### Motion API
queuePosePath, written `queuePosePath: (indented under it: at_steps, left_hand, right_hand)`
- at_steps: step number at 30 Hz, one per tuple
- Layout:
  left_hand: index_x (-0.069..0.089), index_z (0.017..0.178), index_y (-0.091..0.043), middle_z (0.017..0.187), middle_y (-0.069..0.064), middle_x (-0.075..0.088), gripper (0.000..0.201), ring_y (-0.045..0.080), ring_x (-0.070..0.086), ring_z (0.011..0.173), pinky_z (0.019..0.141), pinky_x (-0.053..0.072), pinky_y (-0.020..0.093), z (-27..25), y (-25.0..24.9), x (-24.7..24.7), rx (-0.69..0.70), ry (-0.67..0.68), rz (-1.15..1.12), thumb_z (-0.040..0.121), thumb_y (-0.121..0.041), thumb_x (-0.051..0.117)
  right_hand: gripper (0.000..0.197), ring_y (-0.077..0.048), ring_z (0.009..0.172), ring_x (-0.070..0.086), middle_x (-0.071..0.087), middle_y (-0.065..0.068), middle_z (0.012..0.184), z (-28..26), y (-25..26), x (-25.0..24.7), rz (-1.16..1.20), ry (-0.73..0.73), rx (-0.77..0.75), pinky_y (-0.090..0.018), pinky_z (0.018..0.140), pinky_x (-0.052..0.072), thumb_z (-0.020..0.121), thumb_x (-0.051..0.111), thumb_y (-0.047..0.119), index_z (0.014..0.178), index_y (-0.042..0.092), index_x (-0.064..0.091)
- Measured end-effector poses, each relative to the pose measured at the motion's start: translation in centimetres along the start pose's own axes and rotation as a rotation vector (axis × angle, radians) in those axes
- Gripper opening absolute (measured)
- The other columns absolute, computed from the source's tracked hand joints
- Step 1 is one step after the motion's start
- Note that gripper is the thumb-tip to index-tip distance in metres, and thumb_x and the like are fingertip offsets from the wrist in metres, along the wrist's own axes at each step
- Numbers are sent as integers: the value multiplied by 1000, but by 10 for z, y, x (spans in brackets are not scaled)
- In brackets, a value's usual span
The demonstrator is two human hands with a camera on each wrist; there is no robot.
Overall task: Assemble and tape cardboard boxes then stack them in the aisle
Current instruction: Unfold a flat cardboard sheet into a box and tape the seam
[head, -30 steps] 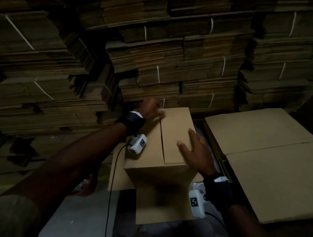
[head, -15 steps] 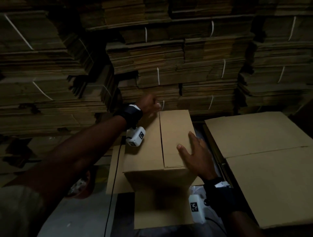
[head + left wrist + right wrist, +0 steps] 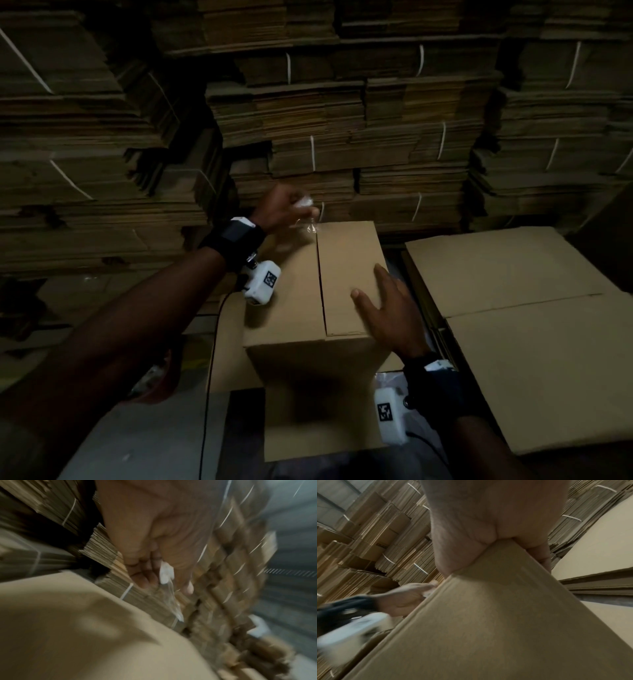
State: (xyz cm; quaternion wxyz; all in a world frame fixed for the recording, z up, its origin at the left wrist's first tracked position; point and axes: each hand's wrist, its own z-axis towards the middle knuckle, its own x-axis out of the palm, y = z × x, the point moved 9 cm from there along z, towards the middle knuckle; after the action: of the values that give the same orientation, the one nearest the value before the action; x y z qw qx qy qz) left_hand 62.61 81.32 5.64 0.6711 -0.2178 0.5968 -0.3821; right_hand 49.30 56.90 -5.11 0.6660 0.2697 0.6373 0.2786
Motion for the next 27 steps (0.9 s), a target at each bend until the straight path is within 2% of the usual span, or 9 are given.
queuePosePath:
  at_steps: [3, 6, 9, 14, 17, 20, 21, 23, 27]
  left_hand:
    - [54, 107, -12, 98, 12, 66, 28, 24, 63, 83, 71, 53, 40, -30, -2, -6, -75, -45, -45, 96, -34, 68]
    - [38, 111, -18, 99, 11, 64, 20, 32, 70, 87, 70, 60, 50, -69, -6, -11, -123, -57, -187, 103, -24, 55]
    - [35, 112, -20, 89, 8, 62, 16, 24, 67, 69, 59, 58, 39, -114, -9, -15, -158, -76, -451, 105, -14, 47]
    - [38, 120, -25, 87, 5, 52, 17, 9, 52, 63, 56, 47, 30, -179, 11, -12, -175, -93, -485, 106, -21, 47]
    - [47, 114, -32, 83, -1, 55, 19, 7, 54, 63, 59, 49, 35, -213, 25, -12, -160, -102, -495, 101, -43, 55]
    - [60, 96, -36, 68, -17, 56, 46, 4, 52, 57, 55, 47, 33, -240, 47, -11, -238, -98, -577, 78, -78, 57]
    - [62, 90, -38, 65, -19, 55, 39, 3, 50, 56, 55, 45, 34, -247, 52, -9, -248, -97, -593, 80, -75, 55]
    - [61, 87, -33, 63, -18, 53, 24, 5, 49, 57, 58, 46, 37, -261, 56, -13, -252, -106, -556, 91, -52, 47]
    - [56, 91, -13, 64, 0, 54, 18, 11, 48, 53, 58, 46, 37, -287, 55, -15, -248, -132, -547, 94, -29, 49]
  right_hand:
    - [79, -25, 144, 39, 30, -5, 162, 1, 0, 2, 6, 17, 15, -46, 112, 41, 93, 53, 68, 159, 36, 23]
    - [79, -26, 144, 38, 31, -6, 162, 0, 1, 1, -14, 15, 13, -49, 112, 41, 93, 53, 69, 159, 36, 24]
    - [80, -24, 146, 35, 34, -4, 162, 0, 3, -1, -28, 7, -6, -48, 114, 38, 93, 51, 70, 159, 33, 25]
    - [75, -21, 147, 35, 36, -2, 162, -4, 13, -2, -64, 27, -27, -39, 111, 34, 97, 52, 61, 159, 26, 28]
    - [69, -27, 142, 42, 44, -7, 156, -7, 25, -7, -159, 30, -39, -46, 112, 40, 100, 51, 57, 155, 18, 35]
    - [54, -34, 125, 53, 59, -14, 132, -17, 46, -16, -376, -101, -93, -50, 98, 47, 98, 49, 56, 135, 17, 53]
    - [52, -33, 129, 48, 55, -14, 136, -23, 52, -19, -404, -155, -73, -52, 100, 45, 98, 52, 54, 136, 19, 53]
    - [50, -30, 137, 39, 47, -11, 147, -39, 69, -15, -410, -247, -73, -58, 105, 39, 97, 57, 47, 140, 22, 52]
    - [42, -23, 136, 41, 50, -5, 144, -83, 120, 21, -322, -280, -251, -52, 108, 39, 96, 57, 44, 133, 24, 57]
